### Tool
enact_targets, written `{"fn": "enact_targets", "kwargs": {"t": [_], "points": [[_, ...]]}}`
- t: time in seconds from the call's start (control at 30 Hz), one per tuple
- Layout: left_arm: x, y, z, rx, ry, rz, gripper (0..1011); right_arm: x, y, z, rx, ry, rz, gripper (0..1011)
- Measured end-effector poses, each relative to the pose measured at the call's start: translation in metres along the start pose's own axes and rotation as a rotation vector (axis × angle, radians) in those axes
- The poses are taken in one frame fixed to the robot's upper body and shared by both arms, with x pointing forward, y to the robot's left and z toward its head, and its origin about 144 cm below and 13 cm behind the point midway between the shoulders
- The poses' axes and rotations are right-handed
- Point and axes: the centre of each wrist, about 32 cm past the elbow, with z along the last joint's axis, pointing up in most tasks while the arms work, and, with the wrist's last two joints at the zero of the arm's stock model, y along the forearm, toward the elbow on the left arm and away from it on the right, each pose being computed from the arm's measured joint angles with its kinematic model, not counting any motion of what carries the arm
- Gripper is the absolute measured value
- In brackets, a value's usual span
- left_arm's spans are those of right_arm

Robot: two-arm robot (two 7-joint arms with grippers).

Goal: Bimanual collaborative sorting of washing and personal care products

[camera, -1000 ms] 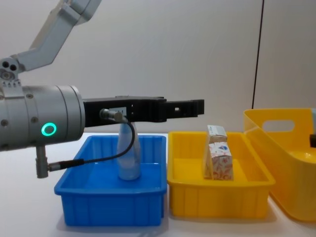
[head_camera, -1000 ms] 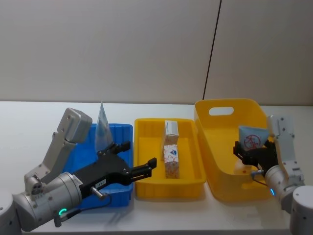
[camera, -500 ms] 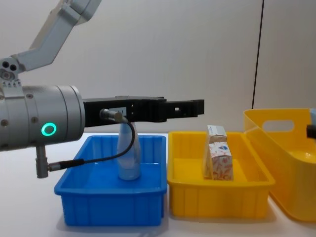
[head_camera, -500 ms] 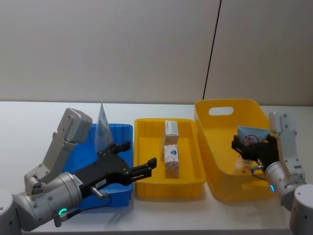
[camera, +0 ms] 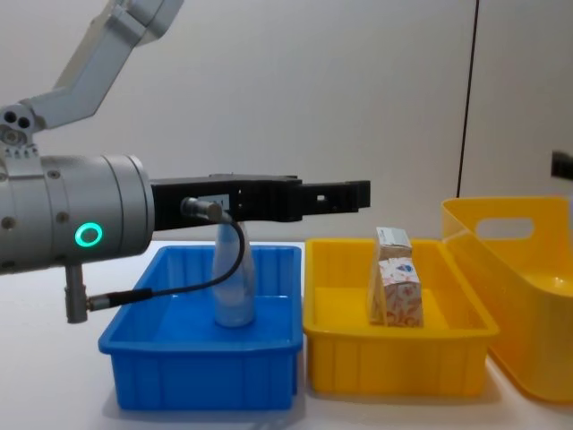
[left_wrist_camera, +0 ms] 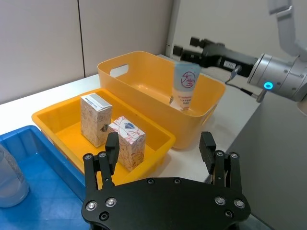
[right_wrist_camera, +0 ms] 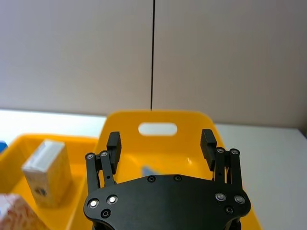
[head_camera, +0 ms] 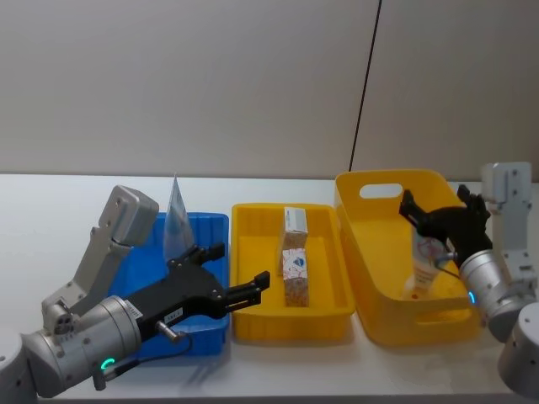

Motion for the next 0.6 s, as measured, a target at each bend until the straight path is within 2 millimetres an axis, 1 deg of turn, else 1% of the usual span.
{"fn": "enact_targets", "kwargs": {"t": [0.33,0.6], "points": [[0.000,0.000,0.000,0.000,0.000,0.000,1001,0.001,0.000,0.016,0.102,0.037,0.011,1002],[0.000,0.000,0.000,0.000,0.000,0.000,1001,0.001,-0.002,0.020,0.126,0.048,0.018,1002]]}}
